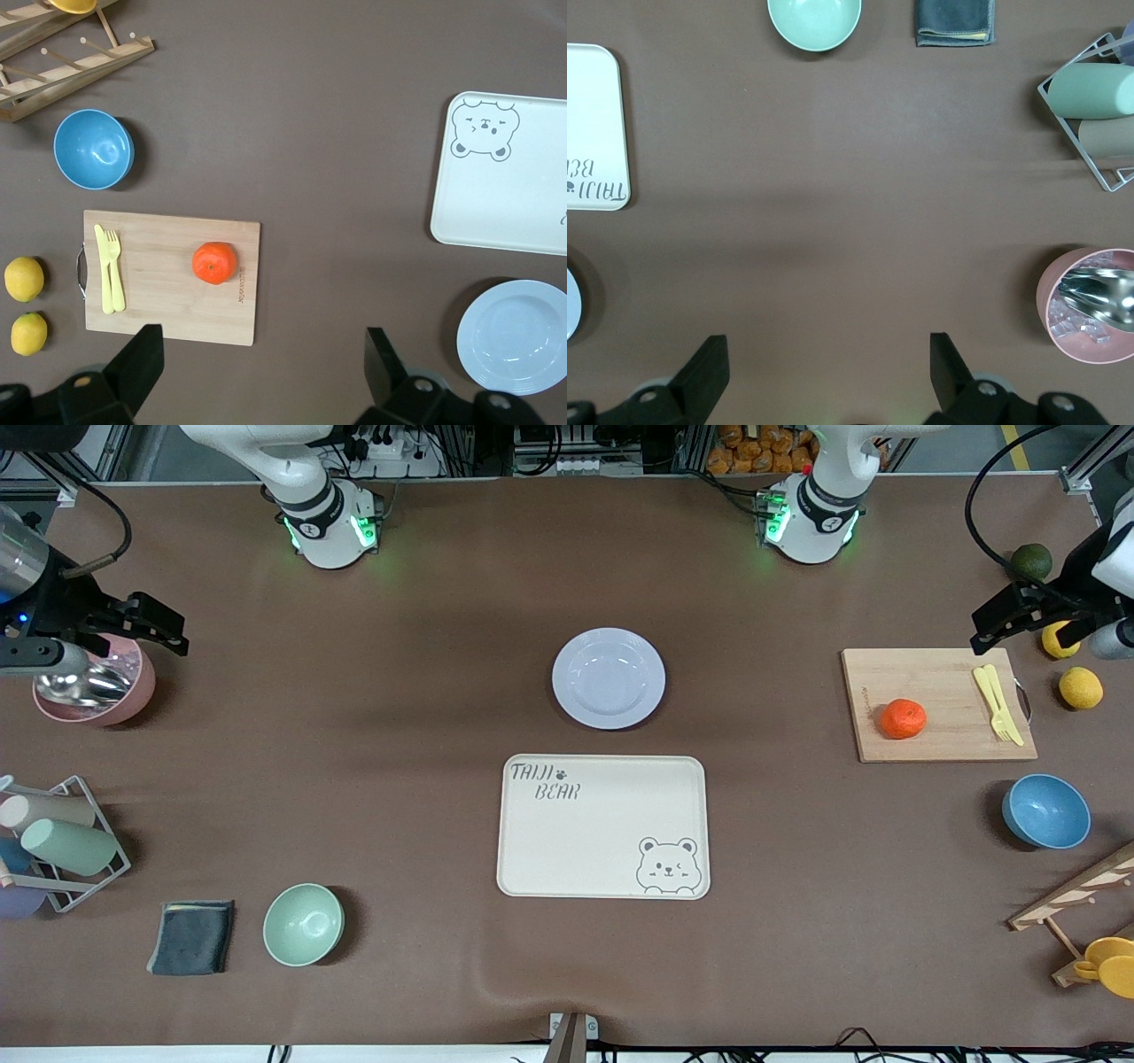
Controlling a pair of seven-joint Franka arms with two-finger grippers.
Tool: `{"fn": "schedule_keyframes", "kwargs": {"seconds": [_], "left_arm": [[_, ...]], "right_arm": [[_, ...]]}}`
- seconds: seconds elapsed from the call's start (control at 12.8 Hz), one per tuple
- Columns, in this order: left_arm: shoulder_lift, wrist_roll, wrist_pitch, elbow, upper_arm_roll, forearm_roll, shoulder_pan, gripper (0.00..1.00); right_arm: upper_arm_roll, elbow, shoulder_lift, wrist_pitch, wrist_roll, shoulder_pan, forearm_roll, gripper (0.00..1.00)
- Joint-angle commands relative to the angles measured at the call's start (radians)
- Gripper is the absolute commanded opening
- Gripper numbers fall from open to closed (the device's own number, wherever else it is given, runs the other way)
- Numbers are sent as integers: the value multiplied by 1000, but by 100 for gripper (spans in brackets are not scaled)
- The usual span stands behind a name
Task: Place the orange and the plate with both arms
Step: 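Reach the left gripper to the orange while the right gripper moves out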
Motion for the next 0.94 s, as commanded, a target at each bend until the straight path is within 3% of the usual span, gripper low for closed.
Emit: {"fn": "schedule_keyframes", "kwargs": {"seconds": [0.0, 0.55, 0.63, 0.86], "left_arm": [[10, -5, -6, 20, -4, -12, 5, 100], [33, 41, -6, -25, 5, 12, 34, 100], [38, 41, 17, -60, 5, 12, 43, 100], [-28, 41, 240, -337, 3, 26, 92, 100]], "right_arm": [[10, -2, -16, -4, 17, -12, -20, 100], [11, -11, 12, -13, 18, -14, -3, 100], [13, -11, 24, -13, 18, -14, -3, 100], [14, -24, 64, -18, 17, 0, -2, 100]]}}
